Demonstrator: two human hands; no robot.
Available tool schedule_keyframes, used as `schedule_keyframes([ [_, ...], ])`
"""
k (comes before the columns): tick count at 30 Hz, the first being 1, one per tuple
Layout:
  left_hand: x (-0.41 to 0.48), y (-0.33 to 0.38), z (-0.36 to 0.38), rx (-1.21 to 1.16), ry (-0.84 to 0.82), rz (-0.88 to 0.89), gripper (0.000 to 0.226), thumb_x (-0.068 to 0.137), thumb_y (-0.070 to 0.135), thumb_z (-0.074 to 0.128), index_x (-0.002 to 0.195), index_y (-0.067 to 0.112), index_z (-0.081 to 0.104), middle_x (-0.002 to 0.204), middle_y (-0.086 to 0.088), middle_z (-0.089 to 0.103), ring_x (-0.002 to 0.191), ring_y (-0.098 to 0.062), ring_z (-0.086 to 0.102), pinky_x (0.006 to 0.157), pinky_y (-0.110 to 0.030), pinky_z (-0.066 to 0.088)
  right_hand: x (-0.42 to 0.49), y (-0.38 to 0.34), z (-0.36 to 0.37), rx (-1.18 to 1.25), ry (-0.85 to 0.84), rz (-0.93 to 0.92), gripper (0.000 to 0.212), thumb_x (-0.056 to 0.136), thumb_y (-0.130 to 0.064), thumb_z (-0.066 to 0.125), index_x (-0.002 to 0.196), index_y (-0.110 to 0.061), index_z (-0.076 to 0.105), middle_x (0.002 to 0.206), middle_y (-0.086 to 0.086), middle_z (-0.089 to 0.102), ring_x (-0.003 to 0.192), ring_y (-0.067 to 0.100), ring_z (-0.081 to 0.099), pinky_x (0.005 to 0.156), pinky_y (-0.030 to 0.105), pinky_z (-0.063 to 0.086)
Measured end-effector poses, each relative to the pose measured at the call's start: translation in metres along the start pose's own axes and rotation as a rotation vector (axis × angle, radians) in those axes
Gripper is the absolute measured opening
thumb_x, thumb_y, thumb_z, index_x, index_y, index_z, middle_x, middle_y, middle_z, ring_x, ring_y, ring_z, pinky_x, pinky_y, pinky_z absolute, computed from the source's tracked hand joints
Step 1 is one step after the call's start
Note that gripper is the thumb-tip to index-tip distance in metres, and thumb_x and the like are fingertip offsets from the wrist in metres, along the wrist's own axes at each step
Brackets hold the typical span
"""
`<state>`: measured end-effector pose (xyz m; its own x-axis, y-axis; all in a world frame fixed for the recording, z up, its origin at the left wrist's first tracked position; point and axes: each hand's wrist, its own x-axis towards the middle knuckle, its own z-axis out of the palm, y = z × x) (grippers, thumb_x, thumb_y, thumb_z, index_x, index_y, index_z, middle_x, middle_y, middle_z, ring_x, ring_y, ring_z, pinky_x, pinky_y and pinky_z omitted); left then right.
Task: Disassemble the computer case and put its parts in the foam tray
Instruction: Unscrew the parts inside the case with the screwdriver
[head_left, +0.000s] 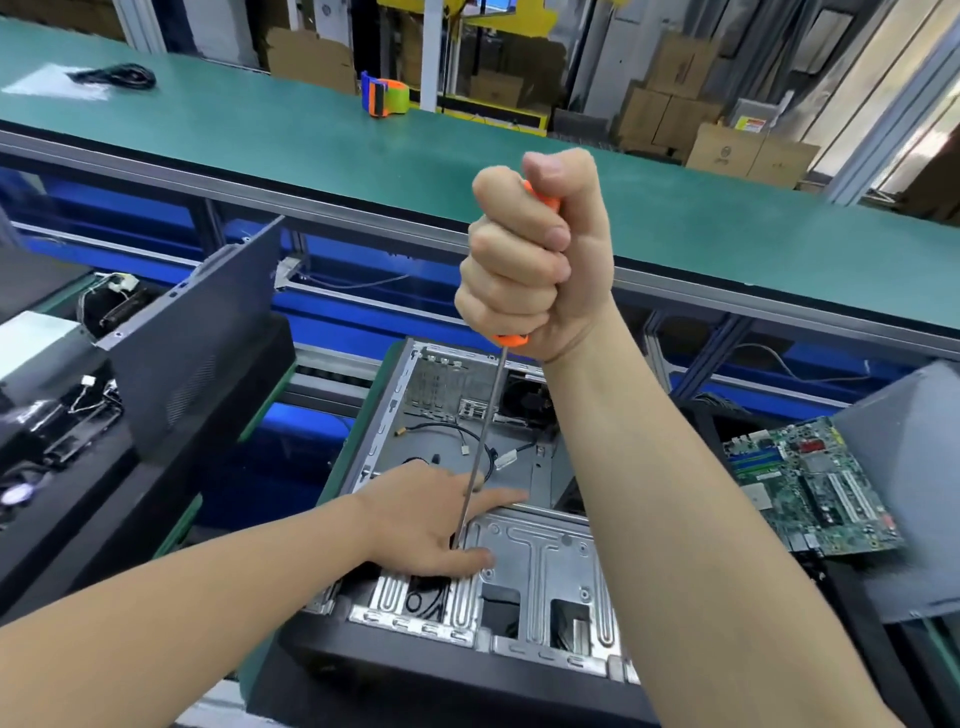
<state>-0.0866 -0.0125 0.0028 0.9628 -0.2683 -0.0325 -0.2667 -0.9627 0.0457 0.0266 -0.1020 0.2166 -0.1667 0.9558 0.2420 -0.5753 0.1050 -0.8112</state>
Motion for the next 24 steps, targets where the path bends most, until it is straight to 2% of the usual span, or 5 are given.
schedule_keyframes([
  [4,-0.001,0.003,-0.003,0.005,0.013,-0.014,0.079,0.095,0.08,0.017,0.162,0.041,0.001,0.091,0.01,0.03,0.062,-0.015,0.039,0.063,-0.038,0.05,-0.001,-0.009,0.008,-0.129,0.159,-0.104,0.035,0.101,-0.029,0.053,0.071,-0.014,0.042,0.058,0.001,0.04,0.037,0.012,0.027,0.041,0.025,0.027],
  [10,0.0,0.006,-0.006,0.014,-0.025,-0.04,0.069,0.094,0.079,0.019,0.152,0.044,0.004,0.106,0.003,0.047,0.077,-0.022,0.055,0.072,-0.044,0.054,-0.007,0.009,0.051,-0.501,1.229,-0.334,0.038,0.101,-0.04,0.06,0.069,-0.02,0.06,0.063,-0.005,0.054,0.054,0.014,0.045,0.053,0.031,0.038],
  [13,-0.002,0.01,-0.008,-0.022,0.019,-0.023,0.048,0.098,0.076,0.028,0.13,0.041,0.025,0.091,0.004,0.05,0.07,-0.027,0.054,0.067,-0.047,0.055,0.0,0.024,0.06,-0.666,1.409,-0.566,0.042,0.101,-0.031,0.056,0.067,-0.007,0.053,0.054,-0.006,0.047,0.054,0.013,0.042,0.056,0.033,0.036],
  [17,-0.001,0.007,-0.005,0.04,-0.022,-0.018,0.063,0.094,0.08,0.018,0.145,0.044,0.008,0.119,-0.001,0.057,0.086,-0.025,0.06,0.073,-0.044,0.054,0.008,0.027,0.052,-0.683,1.244,-0.525,0.05,0.102,-0.032,0.054,0.057,-0.012,0.046,0.053,0.001,0.038,0.05,0.018,0.033,0.053,0.034,0.033],
  [24,-0.002,0.007,-0.007,0.008,-0.013,-0.037,0.078,0.094,0.08,0.019,0.16,0.044,0.0,0.092,0.005,0.03,0.075,-0.022,0.052,0.07,-0.041,0.051,-0.001,0.003,0.032,-0.39,0.682,-0.254,0.045,0.103,-0.031,0.038,0.061,-0.015,0.041,0.05,-0.002,0.025,0.04,0.013,0.012,0.039,0.018,0.016],
])
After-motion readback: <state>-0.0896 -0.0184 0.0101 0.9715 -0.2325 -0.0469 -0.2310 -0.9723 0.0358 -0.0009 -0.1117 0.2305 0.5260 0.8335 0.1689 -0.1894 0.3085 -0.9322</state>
